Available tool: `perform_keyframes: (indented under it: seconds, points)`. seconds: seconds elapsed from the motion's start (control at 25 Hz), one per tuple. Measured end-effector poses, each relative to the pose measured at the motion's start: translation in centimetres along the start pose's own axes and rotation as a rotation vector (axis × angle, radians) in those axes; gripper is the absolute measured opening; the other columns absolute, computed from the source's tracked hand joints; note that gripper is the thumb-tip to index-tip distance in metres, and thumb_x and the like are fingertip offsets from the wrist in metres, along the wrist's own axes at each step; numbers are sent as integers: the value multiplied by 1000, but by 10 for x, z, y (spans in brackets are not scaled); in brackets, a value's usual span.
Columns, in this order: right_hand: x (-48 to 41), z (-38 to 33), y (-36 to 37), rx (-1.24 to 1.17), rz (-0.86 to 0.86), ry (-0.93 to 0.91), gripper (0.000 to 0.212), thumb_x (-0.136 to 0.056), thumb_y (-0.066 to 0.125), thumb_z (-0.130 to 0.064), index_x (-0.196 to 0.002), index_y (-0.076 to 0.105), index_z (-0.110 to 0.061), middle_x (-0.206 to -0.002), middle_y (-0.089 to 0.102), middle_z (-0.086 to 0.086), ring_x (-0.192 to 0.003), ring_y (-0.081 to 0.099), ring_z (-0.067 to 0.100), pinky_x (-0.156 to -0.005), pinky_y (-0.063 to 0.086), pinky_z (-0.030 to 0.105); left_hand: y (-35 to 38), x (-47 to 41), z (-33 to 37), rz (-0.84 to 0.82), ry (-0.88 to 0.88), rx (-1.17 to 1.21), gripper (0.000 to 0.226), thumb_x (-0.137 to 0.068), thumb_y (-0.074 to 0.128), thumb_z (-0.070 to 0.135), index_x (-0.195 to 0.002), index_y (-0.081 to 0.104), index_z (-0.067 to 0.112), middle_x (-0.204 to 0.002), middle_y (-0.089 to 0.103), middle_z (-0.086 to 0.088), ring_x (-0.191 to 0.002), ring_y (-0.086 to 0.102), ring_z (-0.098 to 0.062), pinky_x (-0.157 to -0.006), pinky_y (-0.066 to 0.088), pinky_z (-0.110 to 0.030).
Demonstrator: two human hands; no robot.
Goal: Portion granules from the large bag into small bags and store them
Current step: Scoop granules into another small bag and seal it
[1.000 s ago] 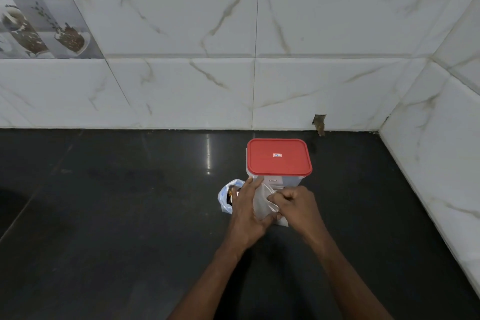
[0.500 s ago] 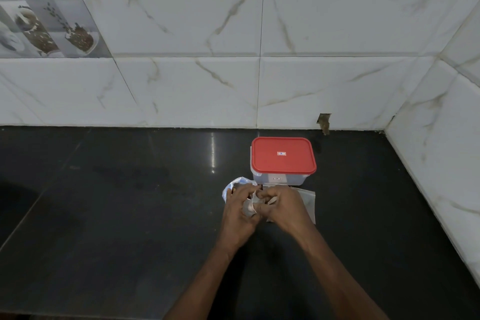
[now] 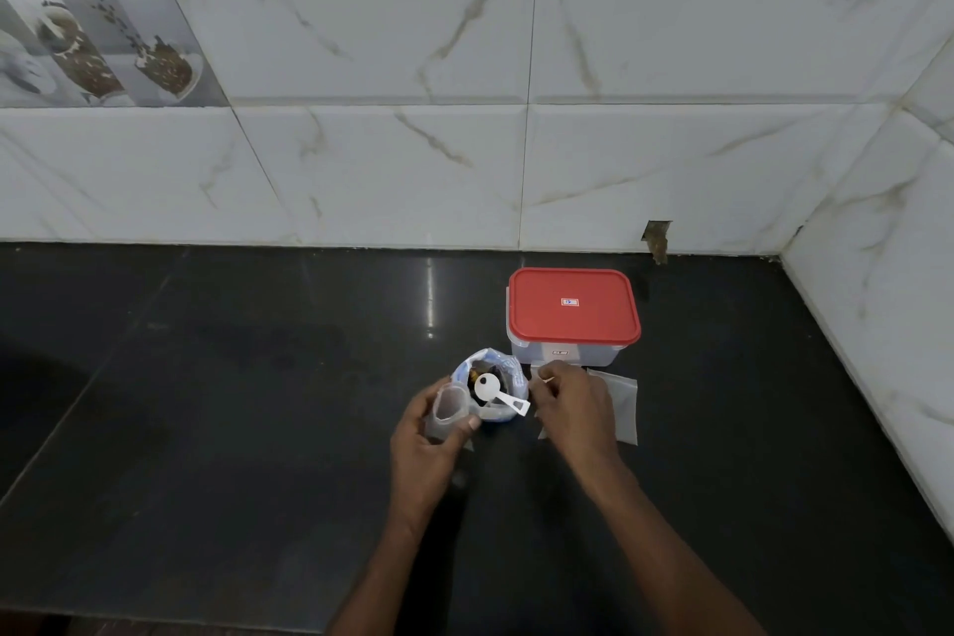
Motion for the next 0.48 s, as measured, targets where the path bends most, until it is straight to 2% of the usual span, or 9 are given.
perform_keyframes:
  seconds: [0.04,0.12,0.24,0.32,0.4,0.48]
  points:
    - [-3,2,8,96,-28,1,20,-93,59,-34,-94,69,-16,-91,72,1,-88,66,20,-67,41,28,-6,-2,-8,30,-33,22,46,-80,83,8,-122,68,20,-118,74,7,-111,69,-10,-95,57,-30]
    - [-4,5,32,167,-115,6,26,-93,58,-40,-99,66,-15,-96,69,3,-92,64,21,-68,40,28,-12,-4,-21,52,-85,1,53,-83,80,9,-130,62,24,-123,71,7,-115,67,-11,-97,55,-31]
    - [-5,7,55,217,-137,22,18,-95,58,-30,-104,64,-15,-102,68,4,-94,64,22,-74,51,33,-8,-5,-37,48,-149,-57,71,-81,82,13,-143,51,27,-131,66,4,-118,65,-11,-102,53,-33]
    - [-6,11,60,210,-117,31,13,-95,56,-23,-101,64,-14,-101,68,4,-92,64,21,-75,53,33,-2,-5,-45,38,-177,-66,79,-78,84,18,-147,47,24,-135,63,4,-122,63,-11,-106,51,-36]
    - [-8,8,60,196,-93,9,13,-95,56,-22,-98,64,-13,-100,66,4,-90,63,19,-68,46,27,3,-9,-52,23,-178,-69,71,-74,83,29,-139,55,23,-130,68,6,-119,65,-10,-105,53,-41]
    - [-9,1,57,195,-52,-56,16,-95,55,-22,-102,66,-13,-101,65,5,-89,62,18,-68,44,26,6,-13,-53,16,-166,-33,49,-79,82,25,-125,64,22,-118,73,5,-110,70,-11,-99,56,-44]
Point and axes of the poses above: each hand's wrist, its own x-axis away from the middle knuckle, its own y-axis out of the palm, z = x × y, the point moved 9 cm from there along -x, towards the middle knuckle
